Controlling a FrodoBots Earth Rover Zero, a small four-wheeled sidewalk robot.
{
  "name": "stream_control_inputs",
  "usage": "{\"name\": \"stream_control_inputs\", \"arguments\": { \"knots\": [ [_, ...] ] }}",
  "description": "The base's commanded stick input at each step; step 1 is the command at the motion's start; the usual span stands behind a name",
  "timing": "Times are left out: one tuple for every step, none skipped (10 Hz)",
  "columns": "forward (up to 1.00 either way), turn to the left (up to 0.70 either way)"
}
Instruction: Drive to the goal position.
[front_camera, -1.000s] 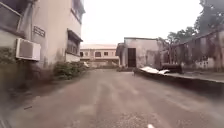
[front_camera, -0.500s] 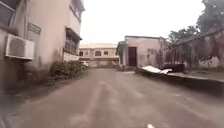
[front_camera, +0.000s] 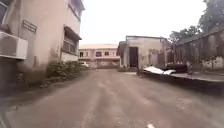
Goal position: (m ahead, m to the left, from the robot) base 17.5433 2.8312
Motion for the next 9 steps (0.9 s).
{"name": "stream_control_inputs", "arguments": {
  "knots": [
    [0.70, 0.00],
    [0.70, 0.00],
    [0.70, 0.00],
    [0.70, 0.00],
    [0.70, 0.00],
    [0.70, 0.00],
    [0.70, 0.00],
    [0.70, 0.00],
    [0.70, 0.00]
  ]
}}
